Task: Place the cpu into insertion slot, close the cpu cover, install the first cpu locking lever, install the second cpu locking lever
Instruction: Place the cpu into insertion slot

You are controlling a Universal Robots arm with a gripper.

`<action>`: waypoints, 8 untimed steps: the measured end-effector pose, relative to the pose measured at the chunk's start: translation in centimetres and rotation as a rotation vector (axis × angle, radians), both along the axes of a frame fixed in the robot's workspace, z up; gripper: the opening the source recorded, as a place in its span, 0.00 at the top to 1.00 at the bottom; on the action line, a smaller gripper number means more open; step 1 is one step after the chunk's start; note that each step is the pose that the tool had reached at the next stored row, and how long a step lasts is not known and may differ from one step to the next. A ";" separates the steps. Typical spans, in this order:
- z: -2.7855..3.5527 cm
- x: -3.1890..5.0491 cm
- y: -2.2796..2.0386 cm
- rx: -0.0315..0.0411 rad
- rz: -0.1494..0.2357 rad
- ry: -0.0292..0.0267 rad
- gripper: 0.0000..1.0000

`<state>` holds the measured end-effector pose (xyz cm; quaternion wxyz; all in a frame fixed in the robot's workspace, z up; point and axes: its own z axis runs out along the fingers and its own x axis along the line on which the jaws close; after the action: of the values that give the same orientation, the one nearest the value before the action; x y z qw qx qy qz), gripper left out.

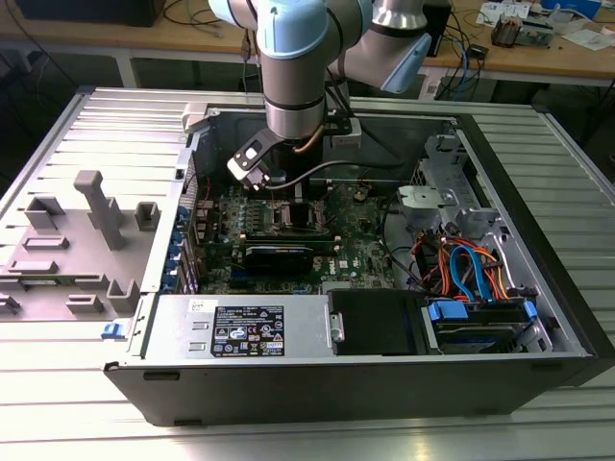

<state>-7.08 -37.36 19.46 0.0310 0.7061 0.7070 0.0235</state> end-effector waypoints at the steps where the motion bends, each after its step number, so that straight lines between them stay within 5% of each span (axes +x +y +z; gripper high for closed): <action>1: -0.01 0.00 -0.01 -0.0003 0.000 -0.0001 0.46; 8: -0.03 0.00 0.00 0.0003 0.000 -0.0002 0.38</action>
<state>-7.07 -37.36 19.42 0.0309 0.7061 0.7070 0.0237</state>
